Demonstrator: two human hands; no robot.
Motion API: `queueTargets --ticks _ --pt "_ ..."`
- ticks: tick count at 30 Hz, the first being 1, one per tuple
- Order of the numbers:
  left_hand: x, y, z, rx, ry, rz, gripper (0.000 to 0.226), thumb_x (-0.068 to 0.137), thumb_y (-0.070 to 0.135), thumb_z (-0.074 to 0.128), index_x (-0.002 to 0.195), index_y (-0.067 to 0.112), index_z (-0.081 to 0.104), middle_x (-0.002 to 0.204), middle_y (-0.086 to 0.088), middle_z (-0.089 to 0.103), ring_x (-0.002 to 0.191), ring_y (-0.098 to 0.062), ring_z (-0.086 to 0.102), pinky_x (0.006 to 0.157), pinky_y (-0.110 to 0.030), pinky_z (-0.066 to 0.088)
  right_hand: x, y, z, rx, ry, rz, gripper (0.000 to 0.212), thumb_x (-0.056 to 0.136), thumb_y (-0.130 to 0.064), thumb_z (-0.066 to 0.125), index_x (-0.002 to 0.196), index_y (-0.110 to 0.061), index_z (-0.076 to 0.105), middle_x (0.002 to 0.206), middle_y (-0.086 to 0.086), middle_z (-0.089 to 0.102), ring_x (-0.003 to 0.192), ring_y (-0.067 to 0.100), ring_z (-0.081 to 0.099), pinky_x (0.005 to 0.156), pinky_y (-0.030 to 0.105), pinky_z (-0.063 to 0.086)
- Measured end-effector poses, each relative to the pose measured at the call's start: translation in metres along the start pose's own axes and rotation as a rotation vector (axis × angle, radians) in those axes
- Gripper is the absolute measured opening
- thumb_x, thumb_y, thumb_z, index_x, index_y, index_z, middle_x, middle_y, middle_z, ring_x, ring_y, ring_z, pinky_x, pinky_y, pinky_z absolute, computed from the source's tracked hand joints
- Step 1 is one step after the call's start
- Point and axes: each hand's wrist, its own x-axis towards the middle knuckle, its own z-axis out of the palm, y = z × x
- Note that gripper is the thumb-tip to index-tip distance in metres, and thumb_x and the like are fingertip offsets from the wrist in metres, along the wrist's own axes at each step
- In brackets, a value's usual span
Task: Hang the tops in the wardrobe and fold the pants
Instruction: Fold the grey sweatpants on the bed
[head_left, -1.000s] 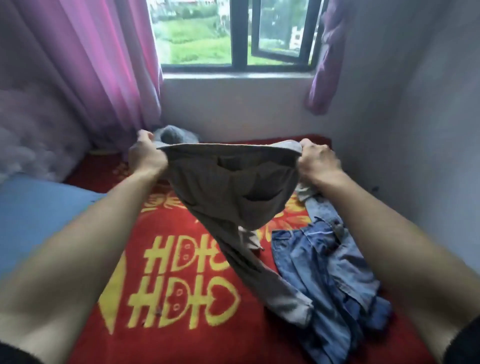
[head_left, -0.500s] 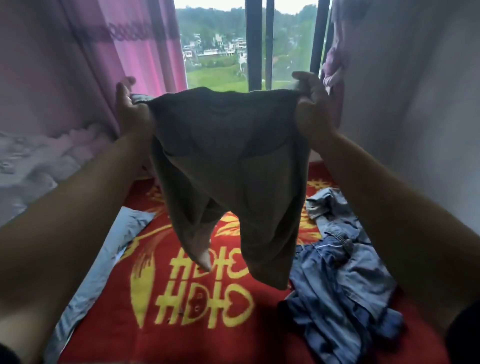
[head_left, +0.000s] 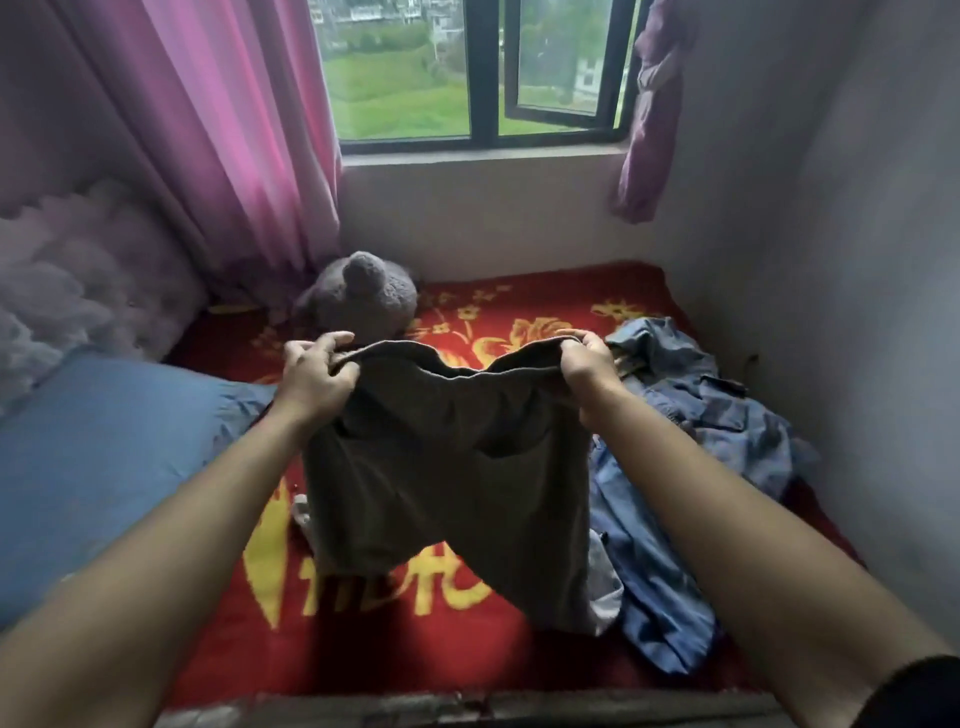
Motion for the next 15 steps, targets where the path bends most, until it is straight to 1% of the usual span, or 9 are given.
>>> queueTargets --ticks 2,3,4,6,8,10,11,12,15 --pt "0.009 -0.029 0.016 0.130 -0.165 0.064 0.061 0.068 0.051 0.083 0.121 0.035 0.059 0.117 -0.007 0.036 0.112 -0.016 0.040 0.109 -0.023 0.031 0.022 0.021 0.008 -0.026 0.034 0.061 0.025 0.087 -0.017 0.043 0.104 -0.022 0.061 0.108 0.011 0.068 0.102 0.033 0.066 0.088 0.051 0.057" --pt "0.016 -0.044 0.024 0.199 -0.223 0.089 0.067 0.060 0.054 0.087 0.117 0.035 0.058 0.114 -0.004 0.033 0.107 -0.016 0.041 0.105 -0.024 0.034 0.034 0.031 0.014 -0.037 0.052 0.094 0.026 0.087 -0.017 0.042 0.105 -0.020 0.061 0.108 0.013 0.068 0.099 0.033 0.066 0.085 0.052 0.058" --pt "0.025 -0.059 0.033 0.265 -0.248 0.116 0.061 0.061 0.048 0.088 0.113 0.032 0.059 0.111 -0.003 0.032 0.102 -0.019 0.046 0.099 -0.028 0.040 0.045 0.039 0.020 -0.039 0.070 0.130 0.027 0.087 -0.016 0.042 0.106 -0.020 0.061 0.108 0.014 0.068 0.095 0.033 0.067 0.080 0.051 0.059" --pt "0.049 -0.079 0.048 0.383 -0.233 0.172 0.032 0.079 0.023 0.076 0.106 0.023 0.059 0.106 -0.002 0.035 0.088 -0.031 0.057 0.080 -0.034 0.048 0.069 0.051 0.034 -0.042 0.098 0.196 0.028 0.088 -0.014 0.039 0.105 -0.019 0.060 0.106 0.016 0.067 0.089 0.034 0.067 0.071 0.051 0.060" --pt "0.082 -0.087 0.061 0.415 -0.230 0.172 0.021 0.088 0.013 0.061 0.106 0.021 0.060 0.102 -0.004 0.038 0.082 -0.036 0.060 0.072 -0.034 0.045 0.096 0.053 0.049 -0.064 0.103 0.255 0.033 0.088 -0.011 0.035 0.109 -0.019 0.060 0.108 0.018 0.066 0.094 0.037 0.067 0.075 0.057 0.058" --pt "0.123 -0.088 0.068 0.361 -0.241 0.110 0.023 0.090 0.013 0.057 0.110 0.024 0.063 0.102 -0.007 0.042 0.088 -0.037 0.059 0.077 -0.034 0.045 0.127 0.044 0.064 -0.113 0.093 0.258 0.040 0.090 -0.009 0.033 0.117 -0.017 0.061 0.116 0.018 0.065 0.104 0.038 0.064 0.087 0.056 0.056" --pt "0.146 -0.086 0.068 0.326 -0.231 0.083 0.026 0.090 0.011 0.056 0.111 0.023 0.065 0.104 -0.010 0.045 0.093 -0.037 0.058 0.083 -0.035 0.046 0.143 0.035 0.072 -0.132 0.082 0.214 0.041 0.091 -0.008 0.033 0.119 -0.016 0.062 0.119 0.017 0.064 0.107 0.036 0.063 0.091 0.053 0.055" --pt "0.170 -0.082 0.067 0.294 -0.203 0.075 0.030 0.089 0.007 0.055 0.113 0.021 0.065 0.106 -0.015 0.047 0.098 -0.038 0.057 0.089 -0.036 0.046 0.157 0.020 0.081 -0.141 0.079 0.151 0.039 0.092 -0.007 0.034 0.119 -0.014 0.062 0.119 0.015 0.065 0.108 0.034 0.062 0.090 0.047 0.055" --pt "0.240 -0.052 0.044 0.179 -0.062 0.117 0.039 0.084 -0.003 0.050 0.118 0.012 0.063 0.114 -0.025 0.048 0.108 -0.039 0.053 0.101 -0.033 0.040 0.190 -0.048 0.104 -0.079 0.126 -0.063 0.034 0.092 -0.004 0.040 0.112 -0.018 0.062 0.107 0.005 0.064 0.097 0.021 0.061 0.077 0.029 0.053"
